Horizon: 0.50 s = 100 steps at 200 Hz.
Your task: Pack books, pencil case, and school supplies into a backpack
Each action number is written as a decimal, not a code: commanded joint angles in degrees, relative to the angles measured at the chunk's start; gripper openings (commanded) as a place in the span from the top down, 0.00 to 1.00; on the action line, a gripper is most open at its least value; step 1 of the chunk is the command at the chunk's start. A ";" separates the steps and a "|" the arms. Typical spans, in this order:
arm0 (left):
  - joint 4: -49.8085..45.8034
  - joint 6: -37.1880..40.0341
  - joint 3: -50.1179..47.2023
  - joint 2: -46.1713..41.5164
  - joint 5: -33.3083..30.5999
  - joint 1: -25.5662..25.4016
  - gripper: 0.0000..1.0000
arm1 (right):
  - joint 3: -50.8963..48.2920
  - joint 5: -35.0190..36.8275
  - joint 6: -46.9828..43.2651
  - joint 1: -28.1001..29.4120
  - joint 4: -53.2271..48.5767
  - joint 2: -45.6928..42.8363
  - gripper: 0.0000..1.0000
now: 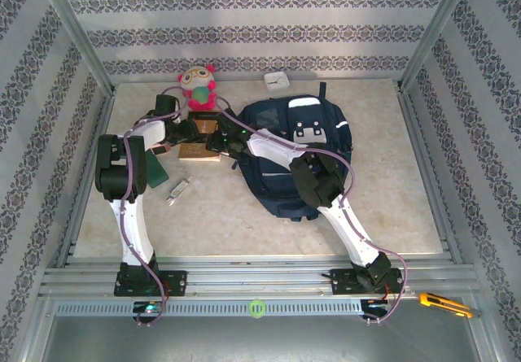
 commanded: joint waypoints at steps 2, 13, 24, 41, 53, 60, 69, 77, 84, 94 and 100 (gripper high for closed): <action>-4.38 0.74 0.16 1.41 8.06 0.41 0.45 | 1.95 -1.27 -0.21 -0.67 -1.54 2.46 0.57; -4.20 0.48 -0.43 0.39 10.97 0.48 0.45 | 1.95 -1.69 -0.16 -0.77 -1.59 2.62 0.61; -3.91 0.04 -1.26 -1.07 13.29 0.51 0.46 | 1.99 -2.14 -0.05 -0.97 -1.72 2.72 0.64; -1.27 -0.53 -3.95 -4.96 16.01 0.50 0.48 | 2.28 -3.16 0.22 -1.20 -2.16 2.78 0.67; -1.37 -0.15 -4.97 -7.47 16.82 0.50 0.49 | 2.35 -3.73 0.15 -1.17 -2.30 2.60 0.69; -1.39 0.03 -5.41 -8.70 17.78 0.58 0.49 | 2.30 -4.14 0.10 -1.20 -2.38 2.47 0.70; -1.10 -0.12 -6.02 -10.11 18.96 0.63 0.49 | 2.15 -4.70 0.15 -1.18 -2.34 2.24 0.70; -0.52 -0.52 -6.63 -10.98 20.16 0.68 0.49 | 2.02 -5.20 0.36 -1.17 -2.17 2.03 0.71; -0.05 -1.02 -7.18 -11.49 21.24 0.68 0.48 | 1.74 -5.69 0.43 -1.15 -1.94 1.81 0.71; 0.14 -1.37 -7.74 -11.99 22.07 0.70 0.48 | 1.52 -6.13 0.61 -1.19 -1.71 1.46 0.71; 0.14 -1.41 -8.08 -12.25 21.97 0.72 0.48 | 1.43 -6.18 0.64 -1.20 -1.53 1.28 0.72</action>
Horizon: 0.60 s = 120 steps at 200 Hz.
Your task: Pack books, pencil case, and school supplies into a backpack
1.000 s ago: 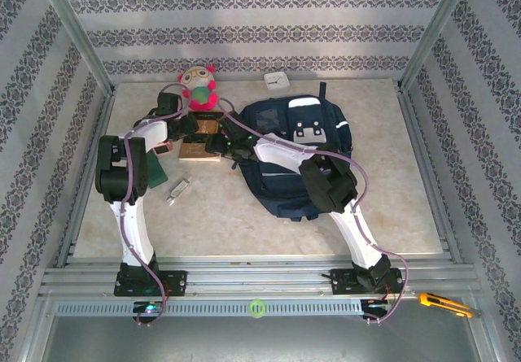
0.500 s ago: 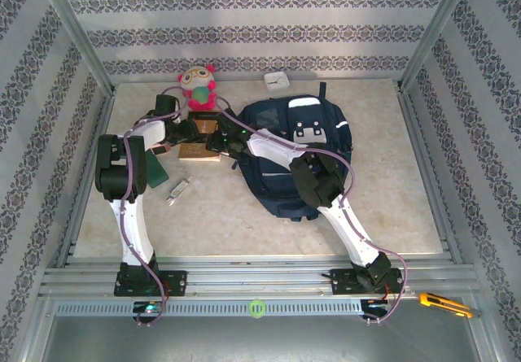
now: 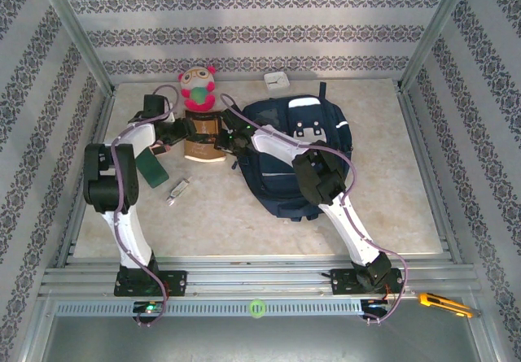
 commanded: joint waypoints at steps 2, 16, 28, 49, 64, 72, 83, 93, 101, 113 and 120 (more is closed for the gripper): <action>-0.63 -1.51 -1.88 -2.63 9.92 -1.17 0.48 | 0.44 -3.16 0.34 0.81 1.75 0.85 0.72; -0.79 -1.11 -2.66 -2.52 8.38 -1.15 0.49 | 0.39 -3.60 0.43 0.84 2.11 0.44 0.72; -1.13 -0.90 -2.87 -1.75 8.08 -1.15 0.49 | 0.27 -3.79 0.35 0.82 2.37 0.25 0.72; -0.27 -1.40 -3.31 -0.45 8.00 -1.16 0.49 | -0.12 -4.21 0.60 0.73 3.02 -0.12 0.72; 0.48 -1.82 -3.50 0.00 7.80 -1.15 0.55 | -0.56 -4.36 0.74 0.65 3.46 -0.41 0.72; 0.29 -1.81 -3.41 -0.14 7.26 -1.16 0.59 | -0.85 -4.31 0.72 0.68 3.45 -0.69 0.72; 0.11 -1.40 -3.56 -0.93 5.68 -1.14 0.67 | -1.43 -4.06 0.63 0.64 3.77 -1.17 0.72; 0.08 -0.80 -3.80 -1.73 4.44 -1.16 0.72 | -2.22 -3.89 0.54 0.65 4.35 -2.02 0.71; 0.08 -0.29 -3.95 -2.50 3.89 -1.16 0.75 | -3.03 -3.65 0.47 0.61 4.93 -2.76 0.70; 0.33 0.01 -4.54 -3.65 3.28 -1.16 0.82 | -4.06 -3.45 0.26 0.64 6.11 -4.10 0.69; 0.55 0.20 -4.90 -4.59 2.76 -1.12 0.87 | -4.73 -3.27 0.13 0.56 6.61 -5.01 0.68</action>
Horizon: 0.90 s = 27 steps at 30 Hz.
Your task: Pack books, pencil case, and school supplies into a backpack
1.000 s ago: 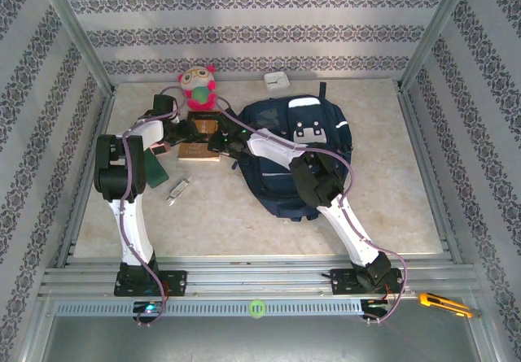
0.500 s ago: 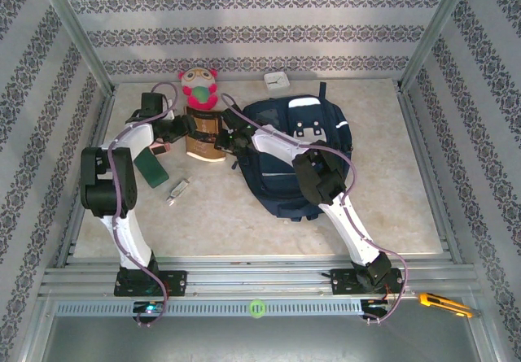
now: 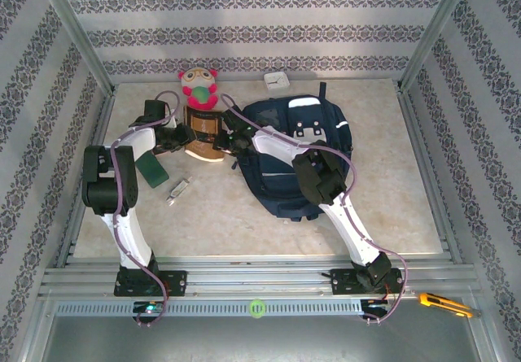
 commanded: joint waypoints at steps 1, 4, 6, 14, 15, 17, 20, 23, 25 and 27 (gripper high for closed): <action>0.38 1.19 -1.19 -4.08 -0.25 -1.03 0.88 | -2.42 -0.97 0.03 0.67 3.30 -4.36 0.67; 0.75 2.15 -3.45 -8.82 -1.18 -1.14 0.98 | -4.42 0.02 -1.26 0.59 3.67 -7.95 0.61; 1.30 3.62 -5.65 -13.58 -1.50 -1.09 1.00 | -7.43 1.08 -2.61 0.48 4.92 -11.78 0.55; 7.18 10.82 -13.45 -31.85 6.74 -1.13 1.00 | -22.70 2.89 -8.50 -0.83 13.47 -27.66 0.36; 7.40 10.99 -13.65 -32.28 7.08 -1.14 1.00 | -23.75 2.72 -8.94 -0.90 14.30 -28.75 0.35; 12.87 13.12 -16.49 -40.26 14.39 -1.14 1.00 | -29.96 1.81 -11.66 -1.58 20.07 -34.56 0.31; 20.42 10.38 -16.73 -47.10 24.75 -1.14 1.00 | -46.99 -1.43 -23.37 -3.10 33.21 -52.43 0.18; 26.96 5.52 -16.19 -48.15 29.87 -1.26 1.00 | -51.79 -6.41 -26.04 -4.43 35.06 -59.60 0.12; 31.49 1.69 -15.69 -48.34 32.37 -1.36 1.00 | -53.74 -9.44 -24.51 -6.01 35.03 -63.06 0.10; 35.82 -2.05 -15.02 -48.32 34.76 -1.65 1.00 | -55.53 -12.03 -22.33 -7.47 35.45 -65.72 0.09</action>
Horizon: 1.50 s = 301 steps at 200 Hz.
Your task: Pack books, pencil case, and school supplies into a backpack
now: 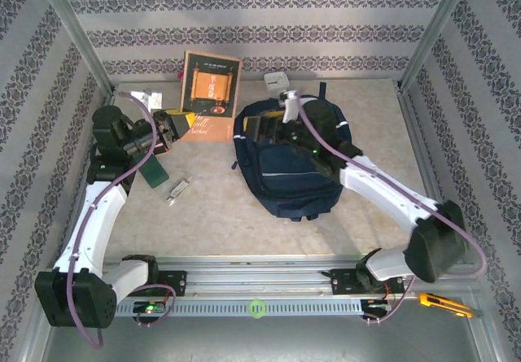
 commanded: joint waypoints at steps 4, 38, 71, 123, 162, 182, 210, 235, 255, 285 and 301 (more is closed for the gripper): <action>16.18 -8.26 2.10 -0.04 9.62 -0.76 1.00 | -3.74 -7.64 -0.55 -1.80 5.80 -3.50 0.07; 17.10 -10.29 3.30 0.39 11.75 -1.81 1.00 | -4.43 -14.77 0.96 -2.01 10.16 -5.85 0.03; 23.69 -15.94 3.96 2.00 14.22 -3.17 1.00 | -2.96 -16.01 3.68 -2.10 11.33 -4.82 0.02; 45.32 -33.17 4.24 6.27 17.94 -4.55 1.00 | 2.53 -22.05 7.54 -1.58 15.40 1.28 0.02; 53.62 -39.89 4.22 8.57 19.31 -4.64 1.00 | 4.07 -31.14 10.52 -2.10 21.88 4.78 0.02; 50.00 -36.57 3.55 8.39 18.49 -4.64 1.00 | 3.50 -35.21 14.32 -2.10 27.97 5.41 0.05; 37.90 -26.71 2.92 7.05 16.36 -4.64 1.00 | 2.23 -36.74 16.08 -2.18 32.41 4.00 0.15; 31.88 -21.76 2.74 6.17 15.56 -4.71 1.00 | 1.80 -34.48 15.31 -2.14 32.38 2.87 0.43; 31.64 -21.62 2.34 6.00 15.80 -4.72 0.97 | 2.48 -32.30 14.27 -2.10 31.93 3.39 0.57; 25.62 -16.53 1.58 4.66 15.61 -4.72 0.85 | 2.43 -32.30 11.41 -2.98 30.51 3.83 1.00; 12.10 -6.01 2.18 1.69 12.85 -4.72 0.57 | -1.27 -31.18 8.13 -4.87 28.82 0.89 1.00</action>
